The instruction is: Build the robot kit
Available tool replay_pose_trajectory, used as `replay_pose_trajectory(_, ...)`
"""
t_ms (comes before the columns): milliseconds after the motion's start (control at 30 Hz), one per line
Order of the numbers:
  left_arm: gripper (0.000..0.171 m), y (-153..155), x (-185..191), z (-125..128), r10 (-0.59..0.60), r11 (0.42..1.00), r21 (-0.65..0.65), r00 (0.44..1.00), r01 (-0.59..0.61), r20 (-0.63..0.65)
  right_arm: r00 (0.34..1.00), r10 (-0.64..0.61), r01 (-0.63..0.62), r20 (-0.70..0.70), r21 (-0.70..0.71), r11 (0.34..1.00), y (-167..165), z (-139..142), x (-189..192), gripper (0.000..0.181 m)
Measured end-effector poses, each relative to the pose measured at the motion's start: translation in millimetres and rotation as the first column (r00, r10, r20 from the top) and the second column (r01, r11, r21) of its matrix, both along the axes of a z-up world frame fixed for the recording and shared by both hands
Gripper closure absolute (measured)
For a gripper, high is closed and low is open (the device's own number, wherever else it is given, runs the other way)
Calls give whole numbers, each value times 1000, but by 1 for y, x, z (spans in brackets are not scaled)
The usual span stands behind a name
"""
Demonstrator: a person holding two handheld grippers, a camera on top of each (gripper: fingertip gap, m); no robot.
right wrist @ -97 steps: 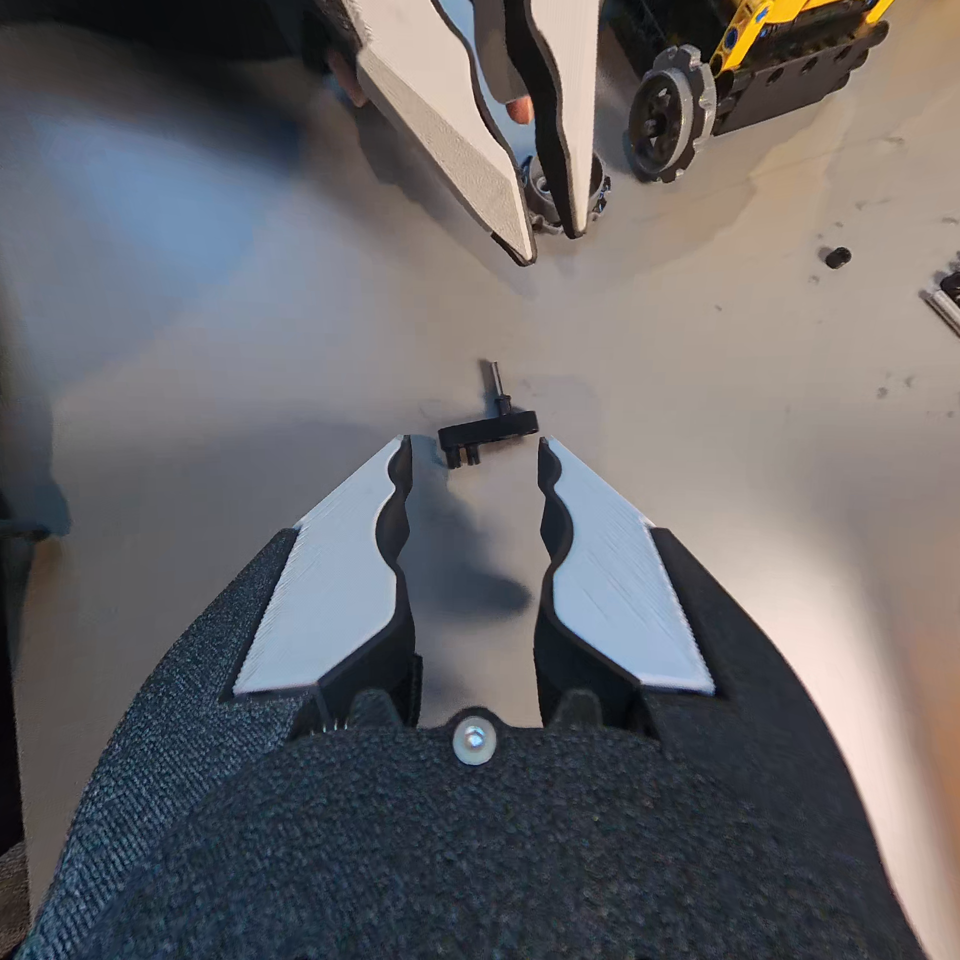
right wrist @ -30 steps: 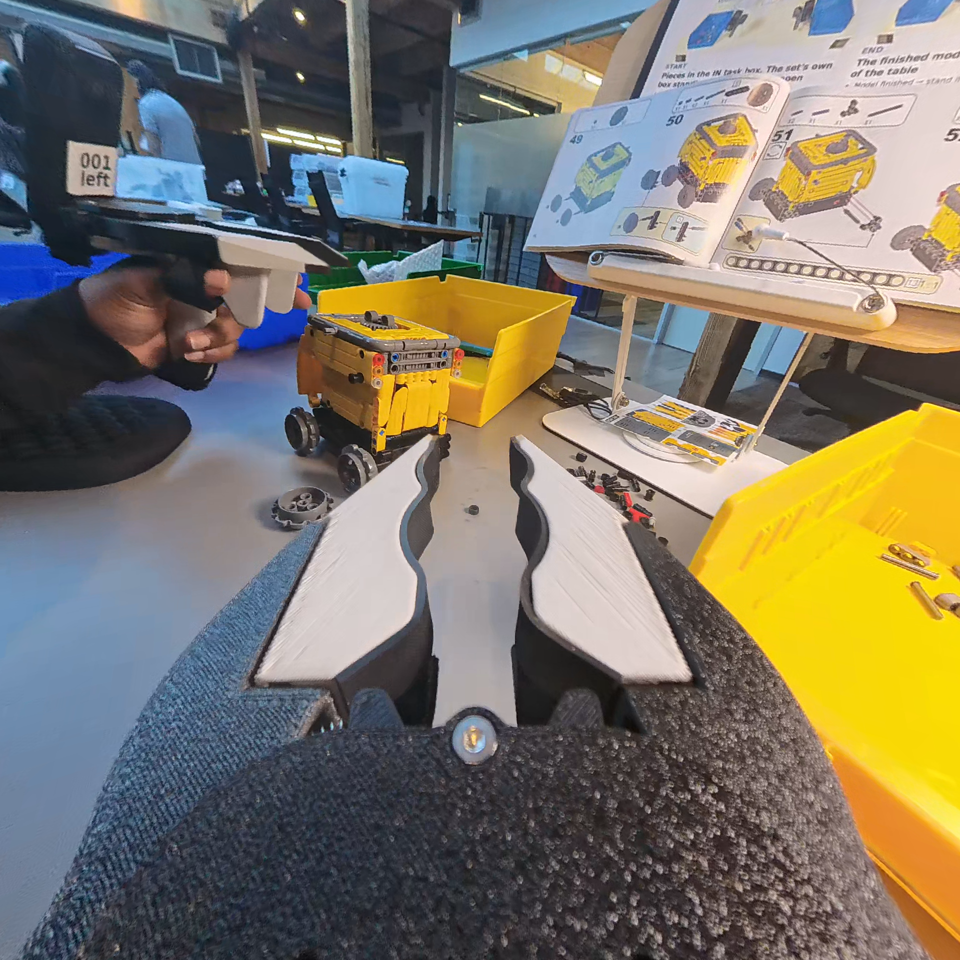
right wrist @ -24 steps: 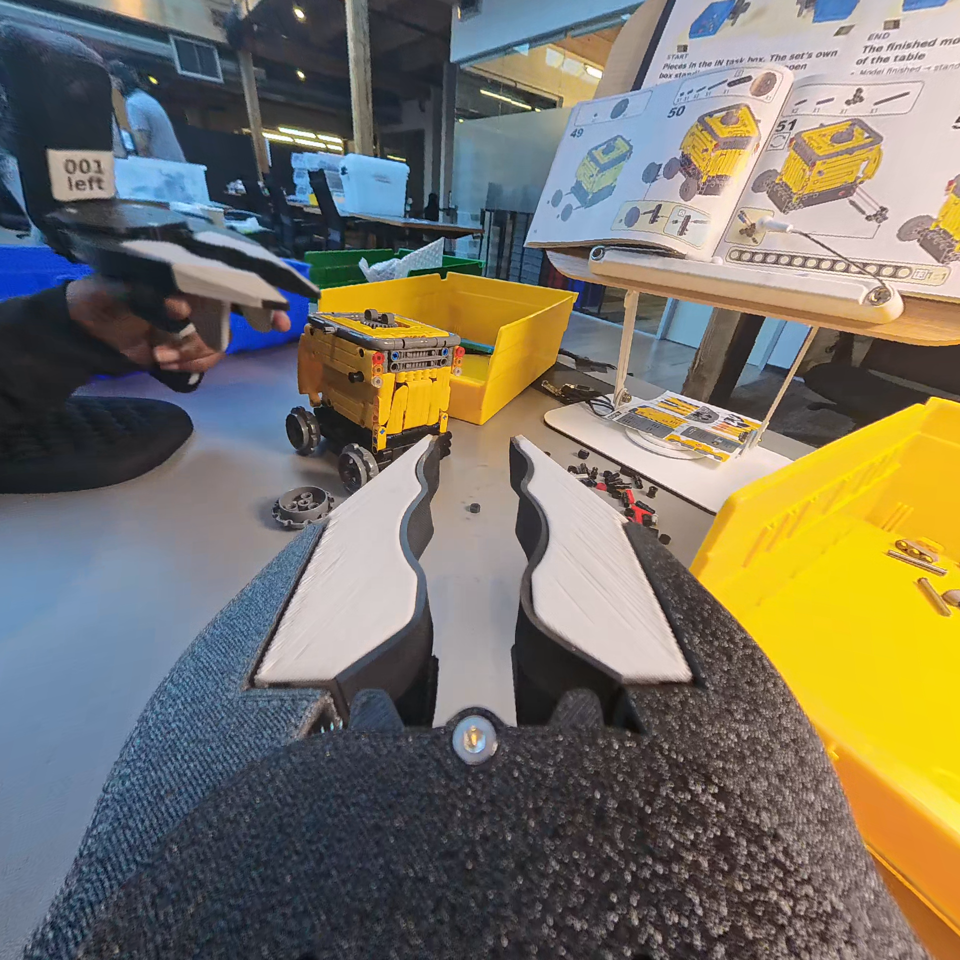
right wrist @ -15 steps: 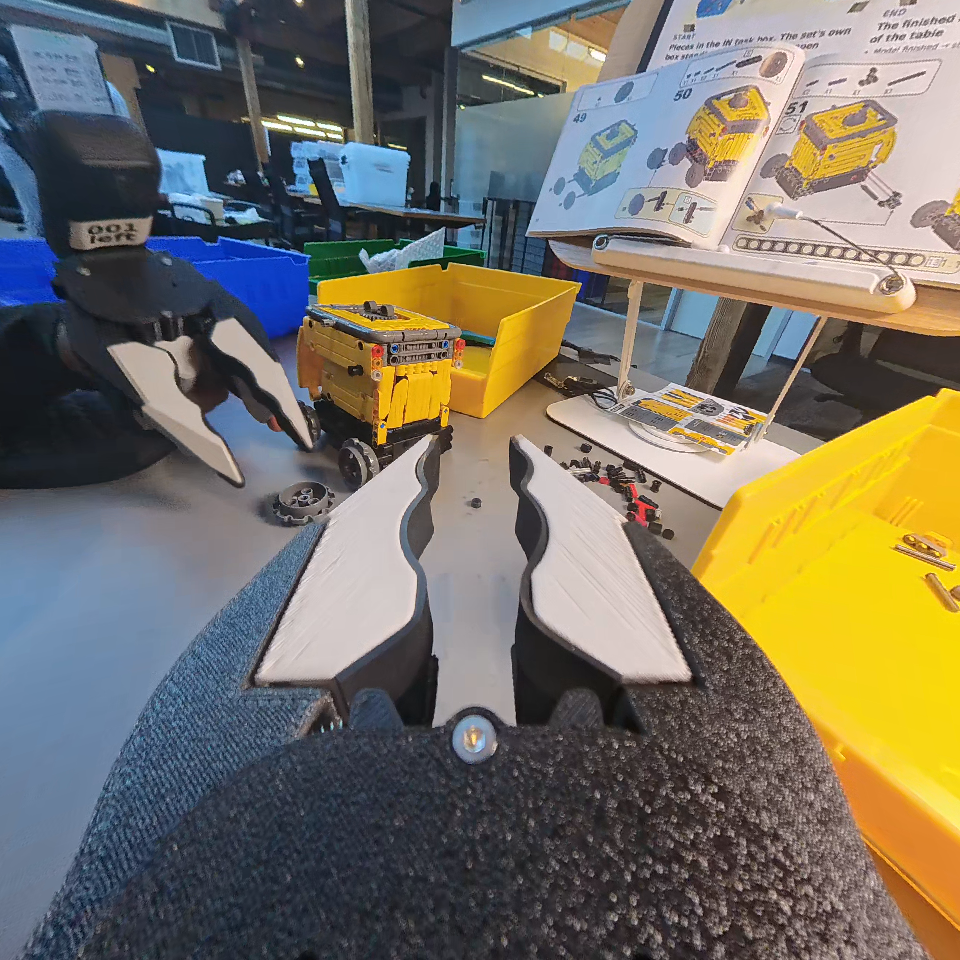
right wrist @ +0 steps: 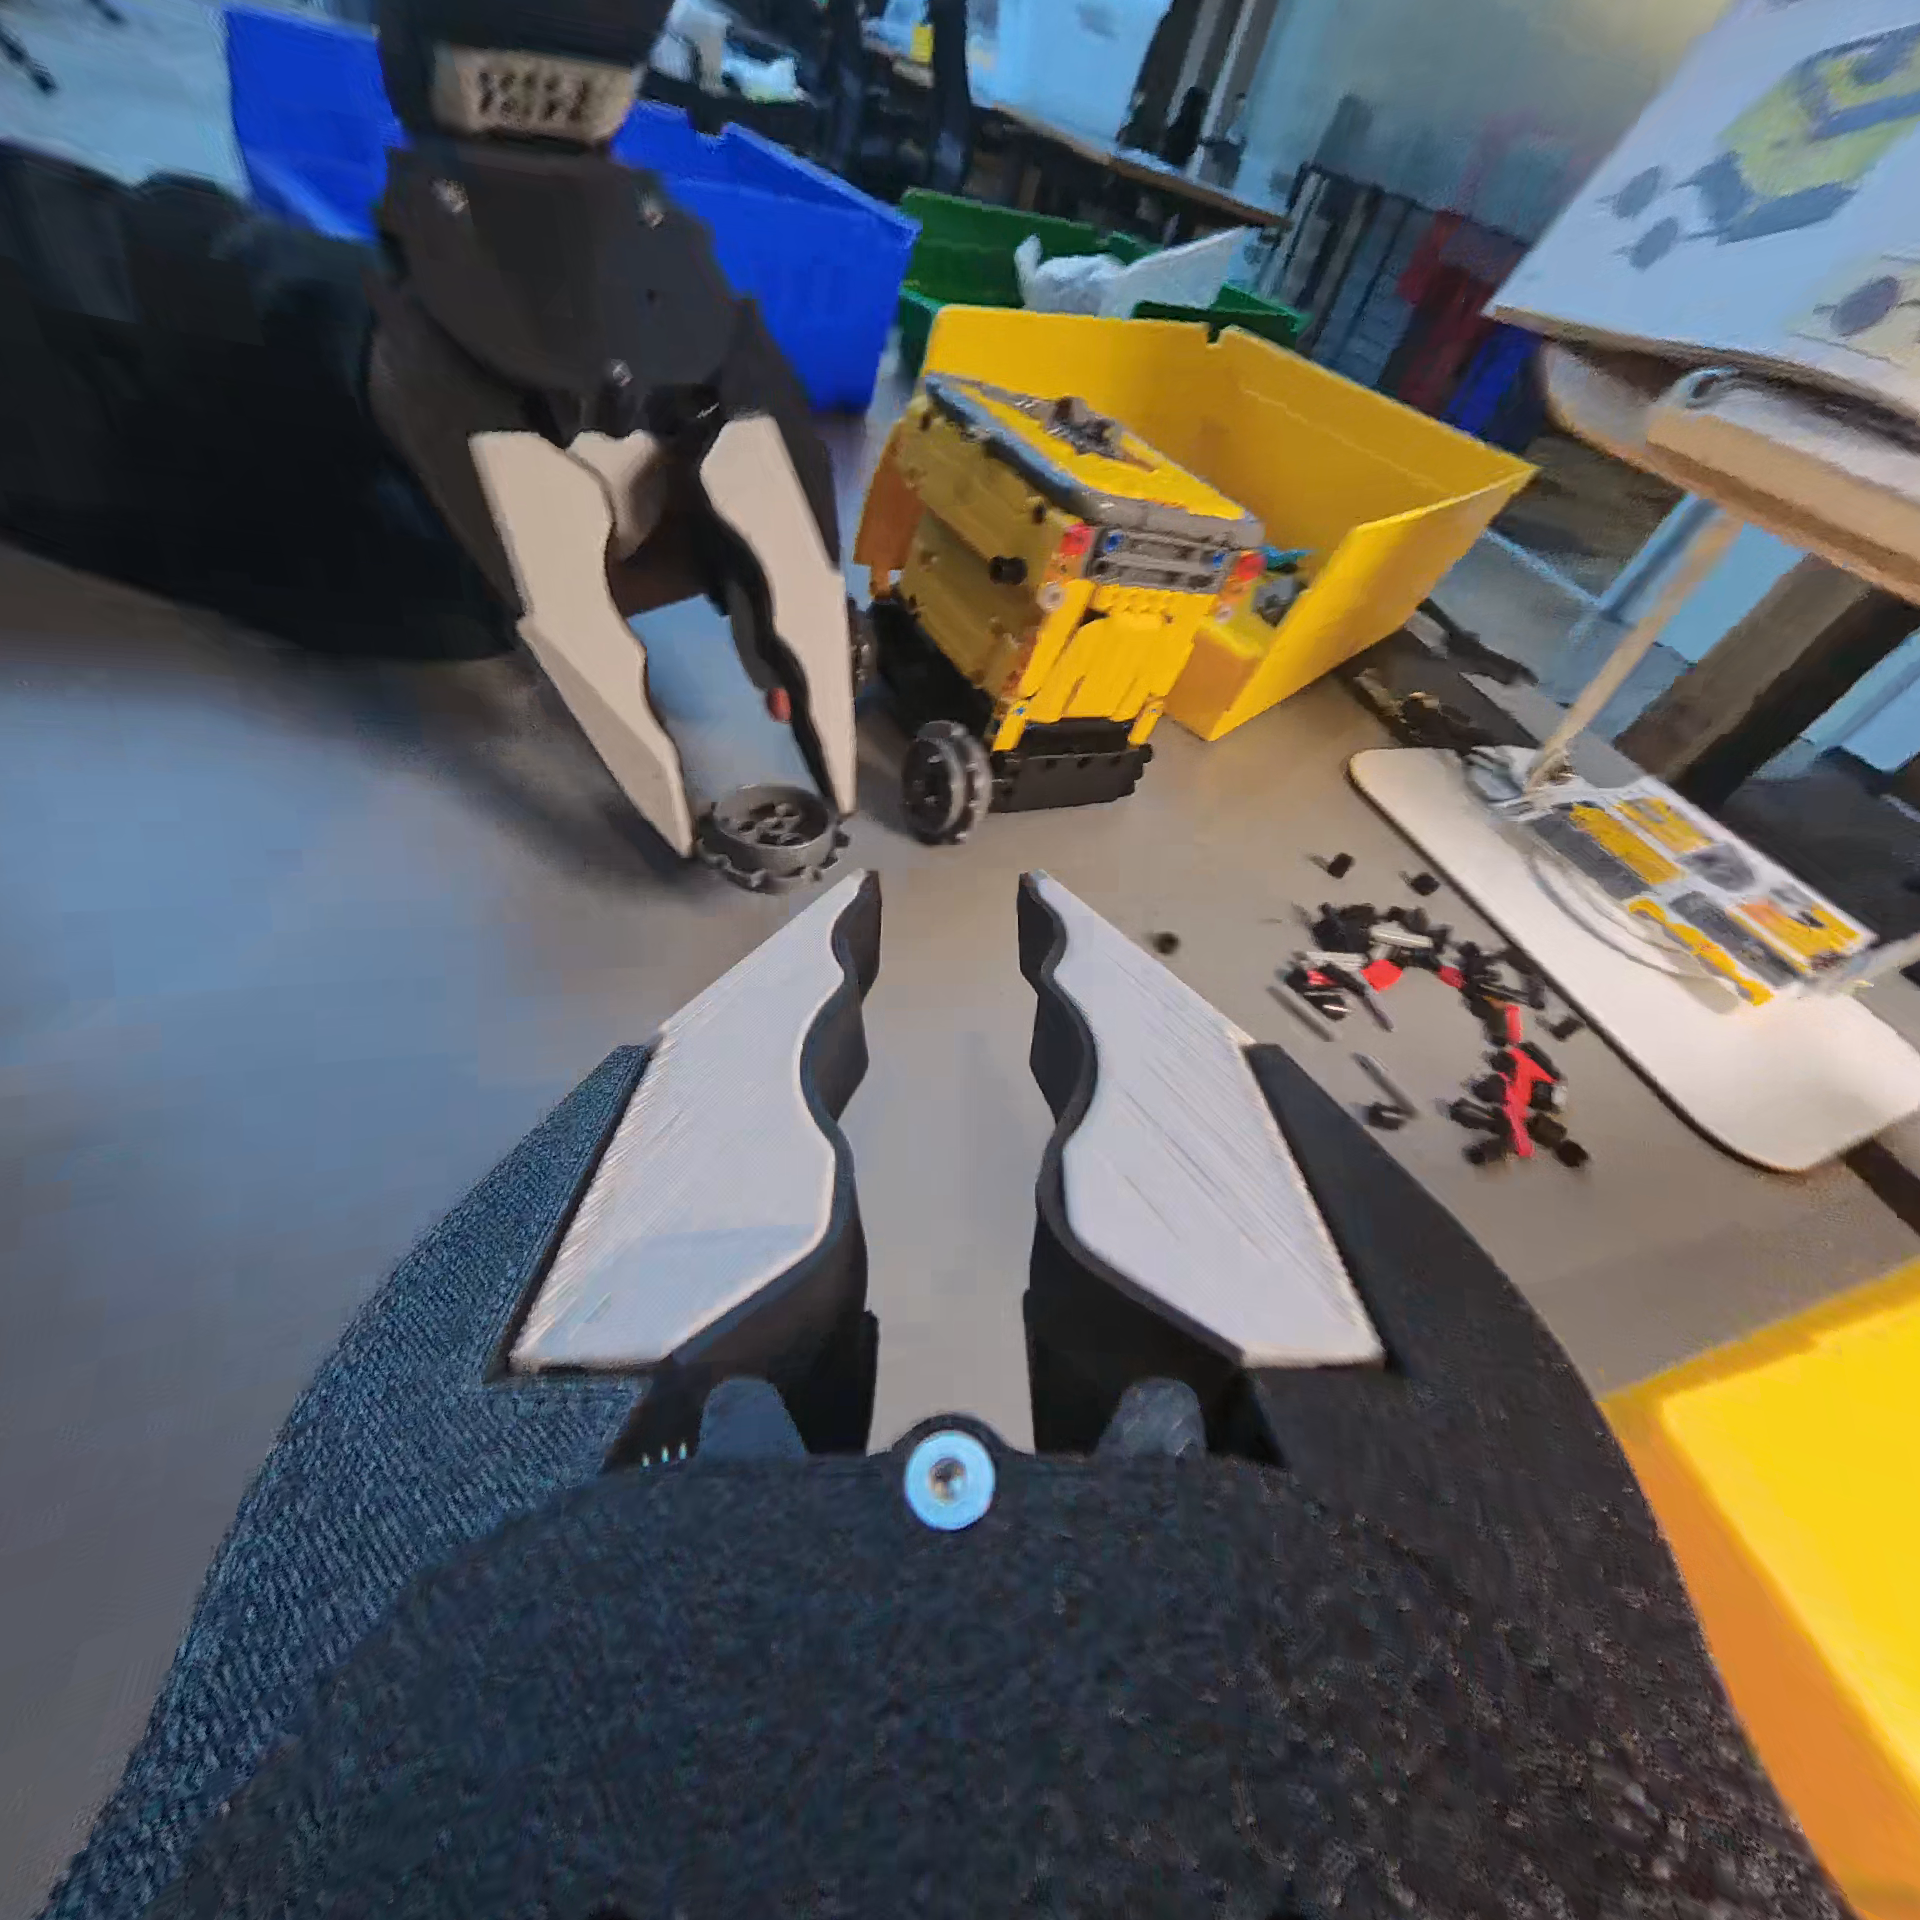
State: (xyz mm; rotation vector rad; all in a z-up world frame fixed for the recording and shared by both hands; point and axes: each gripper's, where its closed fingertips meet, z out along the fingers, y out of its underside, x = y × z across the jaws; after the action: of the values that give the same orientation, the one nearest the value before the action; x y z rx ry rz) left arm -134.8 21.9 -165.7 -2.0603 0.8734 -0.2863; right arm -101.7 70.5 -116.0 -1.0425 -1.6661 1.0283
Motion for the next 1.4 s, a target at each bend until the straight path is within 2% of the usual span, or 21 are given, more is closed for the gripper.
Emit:
replay_pose_trajectory(67, 135, -3, 16, 5, -56, 998, 27, 998, 56, 7, 994, 89, -92, 59, 45, 995, -24, -11, -1, 154)
replay_pose_trajectory(133, 135, -7, 29, 7, -105, 994, 20, 994, 104, 41, 981, 178, -188, 77, 167, 968, -47, -18, 2, 155)
replay_pose_trajectory(233, 135, -12, 35, 12, -138, 990, 20, 986, 137, 97, 968, 232, -250, 93, 319, 914, -64, -24, 7, 155)
replay_pose_trajectory(367, 135, -19, 38, 23, -159, 987, 15, 967, 159, 197, 966, 244, -259, 86, 382, 887, -71, -23, 7, 155)
replay_pose_trajectory(467, 135, -19, 37, 29, -150, 989, 23, 960, 149, 236, 973, 227, -226, 48, 428, 875, -71, -19, 5, 165)
replay_pose_trajectory(567, 135, -16, 34, 41, -127, 992, 52, 943, 117, 308, 981, 193, -172, -14, 388, 905, -69, -8, 2, 166)
replay_pose_trajectory(633, 135, -11, 31, 53, -98, 994, 88, 919, 70, 382, 987, 140, -111, -75, 302, 947, -63, 3, -2, 166)
replay_pose_trajectory(733, 129, 1, 22, 73, -41, 992, 127, 854, -29, 519, 982, 63, -36, -178, 153, 988, -54, 23, -5, 166)
replay_pose_trajectory(833, 121, 5, 20, 92, -32, 992, 111, 729, -61, 683, 961, 17, 6, -275, 84, 996, -52, 43, -5, 166)
replay_pose_trajectory(933, 115, 3, 28, 102, -51, 998, 63, 601, 1, 798, 939, 4, 26, -344, 82, 996, -56, 56, -3, 166)
replay_pose_trajectory(1033, 118, -1, 38, 106, -75, 997, 45, 527, 69, 846, 926, -5, 52, -377, 115, 992, -60, 61, -3, 170)
replay_pose_trajectory(1133, 123, -7, 45, 114, -105, 991, 55, 460, 122, 882, 929, 12, 55, -369, 171, 984, -66, 54, -6, 171)
replay_pose_trajectory(1200, 131, -6, 44, 114, -108, 992, 62, 472, 112, 875, 926, 11, 61, -377, 180, 982, -69, 54, -6, 171)
replay_pose_trajectory(1300, 131, -5, 42, 111, -95, 993, 51, 489, 104, 867, 931, 13, 54, -365, 173, 983, -68, 51, -7, 171)
replay_pose_trajectory(1400, 131, -3, 41, 105, -82, 996, 44, 532, 83, 843, 941, 9, 51, -339, 169, 984, -66, 45, -9, 172)
